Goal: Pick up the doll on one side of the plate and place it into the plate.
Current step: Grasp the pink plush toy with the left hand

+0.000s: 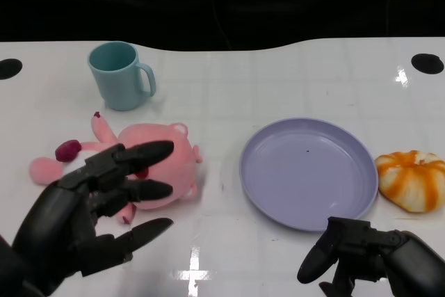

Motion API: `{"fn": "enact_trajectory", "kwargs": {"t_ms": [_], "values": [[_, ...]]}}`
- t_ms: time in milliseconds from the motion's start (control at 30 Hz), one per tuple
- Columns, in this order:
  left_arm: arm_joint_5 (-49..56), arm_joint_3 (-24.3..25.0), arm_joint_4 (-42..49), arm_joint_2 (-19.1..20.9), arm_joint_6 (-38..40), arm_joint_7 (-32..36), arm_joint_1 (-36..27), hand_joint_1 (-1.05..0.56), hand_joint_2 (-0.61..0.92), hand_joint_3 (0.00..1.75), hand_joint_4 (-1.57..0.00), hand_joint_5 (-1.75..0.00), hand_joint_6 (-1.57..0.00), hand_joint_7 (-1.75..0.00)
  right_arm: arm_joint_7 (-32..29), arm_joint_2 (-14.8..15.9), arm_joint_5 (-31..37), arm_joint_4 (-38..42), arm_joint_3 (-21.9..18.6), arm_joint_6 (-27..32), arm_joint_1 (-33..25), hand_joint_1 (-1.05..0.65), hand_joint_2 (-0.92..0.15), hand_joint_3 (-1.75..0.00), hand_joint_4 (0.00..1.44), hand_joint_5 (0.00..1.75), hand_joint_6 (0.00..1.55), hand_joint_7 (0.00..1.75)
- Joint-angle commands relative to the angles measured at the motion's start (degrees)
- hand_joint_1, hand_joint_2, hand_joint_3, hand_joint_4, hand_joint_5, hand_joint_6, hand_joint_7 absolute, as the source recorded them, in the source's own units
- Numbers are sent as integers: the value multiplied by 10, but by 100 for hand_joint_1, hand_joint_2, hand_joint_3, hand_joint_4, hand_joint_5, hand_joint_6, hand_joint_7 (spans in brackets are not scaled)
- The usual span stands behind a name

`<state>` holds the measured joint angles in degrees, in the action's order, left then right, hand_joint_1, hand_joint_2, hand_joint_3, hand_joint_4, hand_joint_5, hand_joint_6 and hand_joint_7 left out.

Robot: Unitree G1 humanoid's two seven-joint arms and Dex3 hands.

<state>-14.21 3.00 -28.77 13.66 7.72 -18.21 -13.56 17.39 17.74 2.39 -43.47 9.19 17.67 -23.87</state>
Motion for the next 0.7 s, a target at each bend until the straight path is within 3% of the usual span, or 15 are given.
{"fn": "enact_trajectory", "kwargs": {"t_ms": [33, 233, 600, 700], "values": [[50, 20, 25, 37, -48, -4, 28, -62, 92, 13, -7, -83, -33, -13, -3, 0, 3, -1, 2, 5, 2, -13, -65, -90, 64, 157, 60, 121], [138, 32, 45, 95, -76, -1, 70, -66, 92, 10, 0, -80, -31, -10, -4, -1, 3, 3, 3, 2, 5, -11, -65, -91, 64, 157, 60, 121], [343, 10, 64, 170, -79, 13, 123, -70, 92, 4, -3, -74, -31, -7, -5, 1, 9, -1, 6, 7, 5, -11, -65, -91, 63, 156, 60, 121], [407, -7, 69, 189, -60, 4, 143, -70, 92, 2, -4, -62, -33, -4, -5, 0, 10, -1, 6, 10, 6, -11, -65, -91, 64, 156, 60, 121]]}}
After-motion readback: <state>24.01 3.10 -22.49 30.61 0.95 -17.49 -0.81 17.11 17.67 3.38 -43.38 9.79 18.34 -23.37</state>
